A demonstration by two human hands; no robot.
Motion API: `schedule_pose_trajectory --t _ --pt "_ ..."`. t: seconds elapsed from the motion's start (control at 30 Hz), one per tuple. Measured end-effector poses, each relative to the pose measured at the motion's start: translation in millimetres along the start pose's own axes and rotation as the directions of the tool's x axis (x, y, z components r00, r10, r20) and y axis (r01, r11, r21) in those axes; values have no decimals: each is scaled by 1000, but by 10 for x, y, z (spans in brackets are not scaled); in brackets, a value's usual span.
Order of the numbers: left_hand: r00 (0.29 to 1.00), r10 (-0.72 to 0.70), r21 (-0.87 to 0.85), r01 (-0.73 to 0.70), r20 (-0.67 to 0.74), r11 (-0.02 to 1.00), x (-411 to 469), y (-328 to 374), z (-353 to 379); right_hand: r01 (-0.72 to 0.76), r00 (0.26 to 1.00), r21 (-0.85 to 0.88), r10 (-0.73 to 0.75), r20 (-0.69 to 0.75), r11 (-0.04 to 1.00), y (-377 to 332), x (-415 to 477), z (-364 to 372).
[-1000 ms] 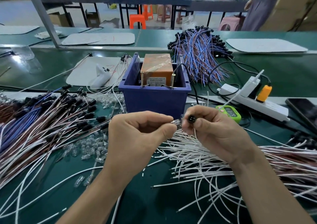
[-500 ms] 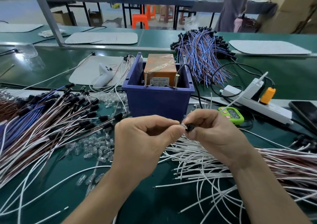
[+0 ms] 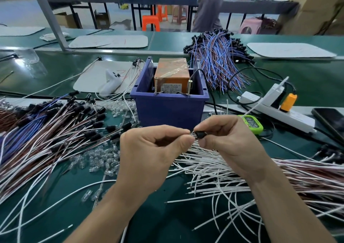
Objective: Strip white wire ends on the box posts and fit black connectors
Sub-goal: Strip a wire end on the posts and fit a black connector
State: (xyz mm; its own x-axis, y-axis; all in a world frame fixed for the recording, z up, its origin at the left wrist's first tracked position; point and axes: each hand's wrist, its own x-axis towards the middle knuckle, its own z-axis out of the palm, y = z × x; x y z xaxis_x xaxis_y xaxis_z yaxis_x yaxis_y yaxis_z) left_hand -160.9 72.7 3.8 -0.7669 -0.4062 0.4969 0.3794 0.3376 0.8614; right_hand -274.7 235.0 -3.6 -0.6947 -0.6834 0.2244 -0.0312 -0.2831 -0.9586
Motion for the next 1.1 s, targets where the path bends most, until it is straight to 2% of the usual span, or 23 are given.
schedule_pose_trajectory --t 0.23,0.47,0.6,0.77,0.9,0.97,1.1 --pt "1000 -12 32 12 25 999 6 -2 -13 -10 1000 -19 10 9 1000 -32 -10 7" --pt "1000 -27 57 26 8 998 0 -7 10 11 1000 -115 -12 -9 993 -75 -17 60" --pt "996 -90 9 90 -1 996 -1 -35 25 26 998 -141 -33 -45 990 -72 -12 103" --pt "978 -204 -102 208 54 973 27 -61 17 9 998 -160 -19 -59 987 -62 -13 131" --pt "899 -370 -323 431 234 843 103 -94 -34 4 1000 -176 -4 0 984 -89 -18 124" --pt "870 -396 -343 482 293 806 119 -121 -57 2 1000 -182 3 26 983 -81 -17 124" --pt "868 -395 -306 480 302 822 105 -161 -81 -11 1000 -177 14 17 984 -46 -14 143"
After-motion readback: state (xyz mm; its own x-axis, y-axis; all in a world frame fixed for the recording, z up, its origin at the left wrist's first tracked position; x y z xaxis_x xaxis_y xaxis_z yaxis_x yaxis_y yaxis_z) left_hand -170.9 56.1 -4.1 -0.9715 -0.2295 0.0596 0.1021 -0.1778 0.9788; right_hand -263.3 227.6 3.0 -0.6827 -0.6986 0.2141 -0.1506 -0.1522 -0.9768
